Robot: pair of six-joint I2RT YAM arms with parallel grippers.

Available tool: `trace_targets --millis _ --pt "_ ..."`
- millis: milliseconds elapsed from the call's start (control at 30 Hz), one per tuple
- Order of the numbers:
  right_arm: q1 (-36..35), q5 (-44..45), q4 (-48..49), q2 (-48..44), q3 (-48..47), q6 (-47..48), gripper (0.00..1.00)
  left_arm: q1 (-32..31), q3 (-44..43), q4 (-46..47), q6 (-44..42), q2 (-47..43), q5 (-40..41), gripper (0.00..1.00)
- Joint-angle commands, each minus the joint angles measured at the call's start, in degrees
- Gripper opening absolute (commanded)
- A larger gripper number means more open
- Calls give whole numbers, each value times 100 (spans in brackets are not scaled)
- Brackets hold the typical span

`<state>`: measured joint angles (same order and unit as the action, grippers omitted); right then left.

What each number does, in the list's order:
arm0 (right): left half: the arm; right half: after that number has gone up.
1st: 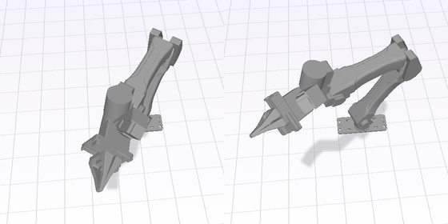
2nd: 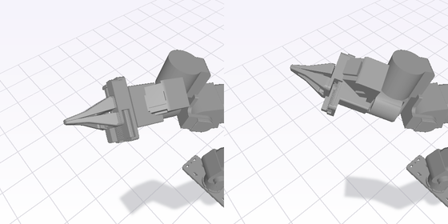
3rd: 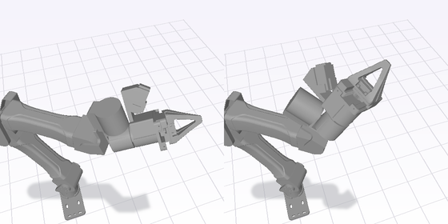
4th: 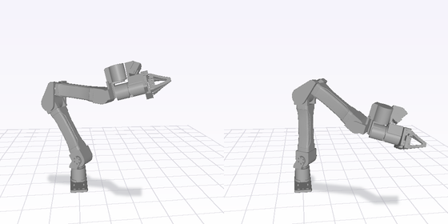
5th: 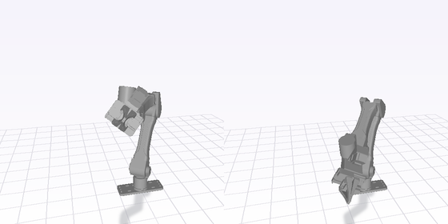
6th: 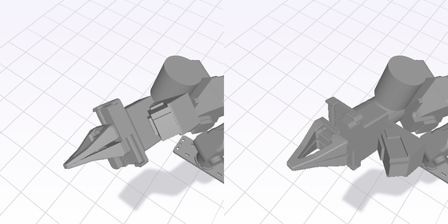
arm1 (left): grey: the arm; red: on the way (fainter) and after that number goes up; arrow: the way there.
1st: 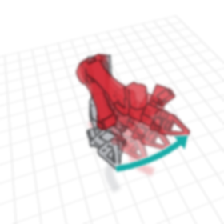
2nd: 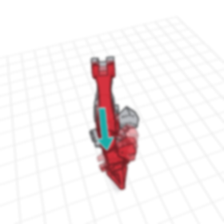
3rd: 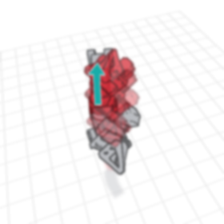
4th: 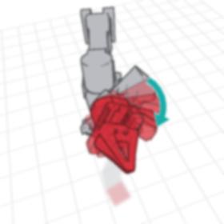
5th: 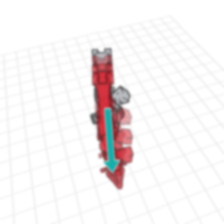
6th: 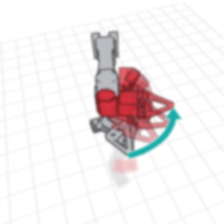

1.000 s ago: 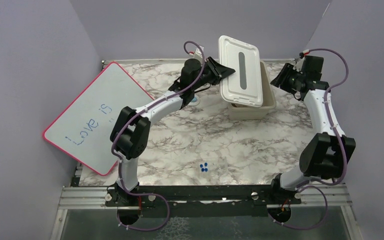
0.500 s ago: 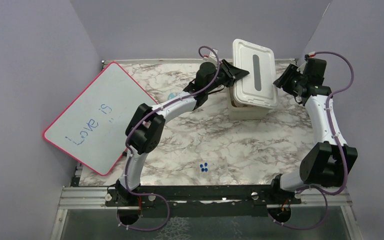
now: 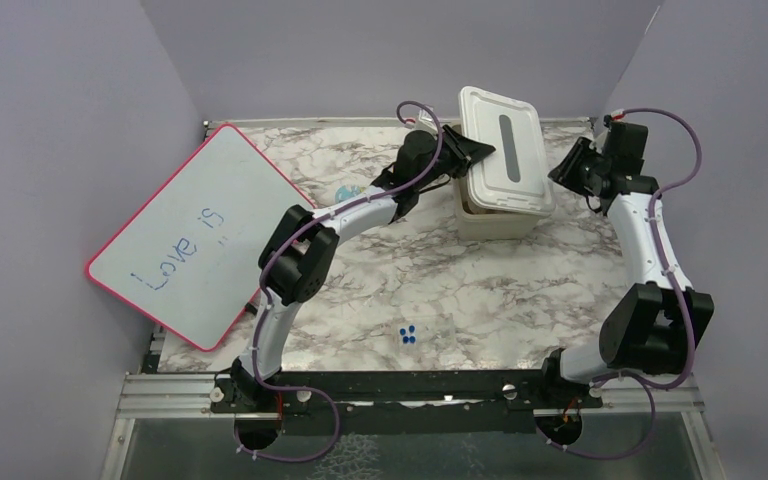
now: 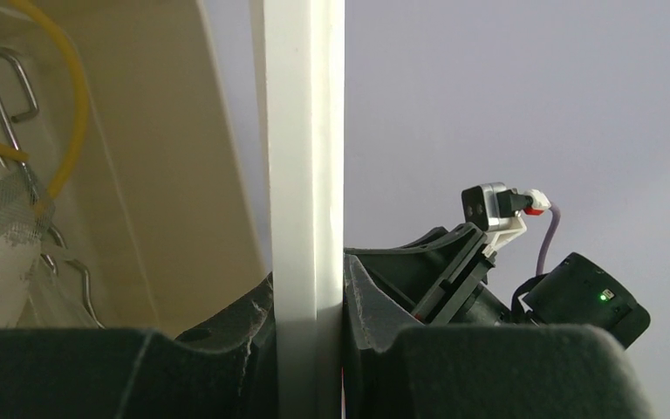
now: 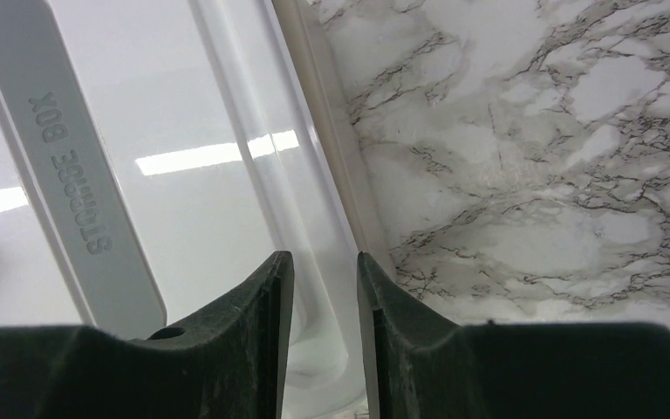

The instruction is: Organize the chemistry lab equipment

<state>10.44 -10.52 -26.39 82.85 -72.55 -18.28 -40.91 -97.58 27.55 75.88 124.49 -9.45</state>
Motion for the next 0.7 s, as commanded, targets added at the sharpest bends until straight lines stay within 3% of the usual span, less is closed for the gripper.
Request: trace_targets --millis 0,133,500,667 --pt "-20 -217 145 166 64 327 37 -14 48 332 -155 -57 182 7" --pt "-15 -330 102 359 66 467 38 -1 208 295 -153 -177 192 14" --pt "-15 -414 58 587 45 662 36 97 273 -265 -594 -519 288 46" --pt "-16 -394 62 627 30 705 35 118 369 -758 -1026 -819 550 52"
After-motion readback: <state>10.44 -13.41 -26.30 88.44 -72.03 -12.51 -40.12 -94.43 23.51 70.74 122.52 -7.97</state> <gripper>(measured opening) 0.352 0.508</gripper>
